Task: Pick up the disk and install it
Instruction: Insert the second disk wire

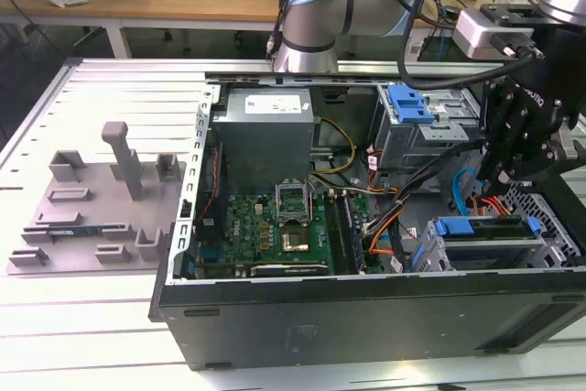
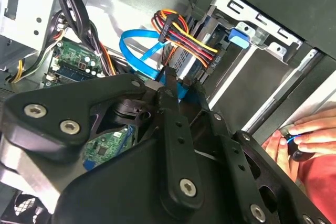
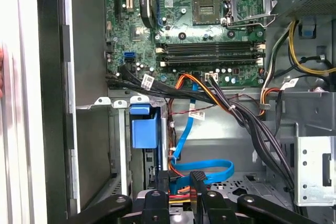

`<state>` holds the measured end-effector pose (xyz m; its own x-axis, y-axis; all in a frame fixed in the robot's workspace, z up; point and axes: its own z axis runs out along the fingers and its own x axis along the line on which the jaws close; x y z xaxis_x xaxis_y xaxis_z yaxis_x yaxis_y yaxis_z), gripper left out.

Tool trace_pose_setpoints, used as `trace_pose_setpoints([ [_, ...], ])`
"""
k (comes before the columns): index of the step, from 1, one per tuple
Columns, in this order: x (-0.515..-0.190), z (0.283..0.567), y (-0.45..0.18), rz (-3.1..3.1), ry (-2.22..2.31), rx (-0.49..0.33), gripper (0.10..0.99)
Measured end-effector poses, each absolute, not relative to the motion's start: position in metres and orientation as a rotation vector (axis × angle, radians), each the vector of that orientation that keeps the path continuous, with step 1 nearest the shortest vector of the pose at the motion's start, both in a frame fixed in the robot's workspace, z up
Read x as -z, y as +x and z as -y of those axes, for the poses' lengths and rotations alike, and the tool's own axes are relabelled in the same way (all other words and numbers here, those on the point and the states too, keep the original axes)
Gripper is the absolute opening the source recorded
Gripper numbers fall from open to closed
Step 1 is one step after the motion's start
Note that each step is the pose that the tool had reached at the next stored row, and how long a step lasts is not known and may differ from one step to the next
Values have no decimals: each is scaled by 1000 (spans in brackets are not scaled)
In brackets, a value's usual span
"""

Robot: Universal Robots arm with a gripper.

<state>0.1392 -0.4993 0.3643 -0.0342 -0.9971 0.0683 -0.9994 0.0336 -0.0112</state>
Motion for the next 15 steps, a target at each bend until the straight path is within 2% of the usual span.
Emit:
trace_pose_setpoints([
  [6, -365, 504, 139, 2232, 2154, -78, 302],
  [7, -365, 504, 139, 2232, 2154, -78, 286],
  [9, -365, 504, 139, 2234, 2152, -77, 161],
  [15, -365, 509, 139, 2235, 2153, -76, 161],
])
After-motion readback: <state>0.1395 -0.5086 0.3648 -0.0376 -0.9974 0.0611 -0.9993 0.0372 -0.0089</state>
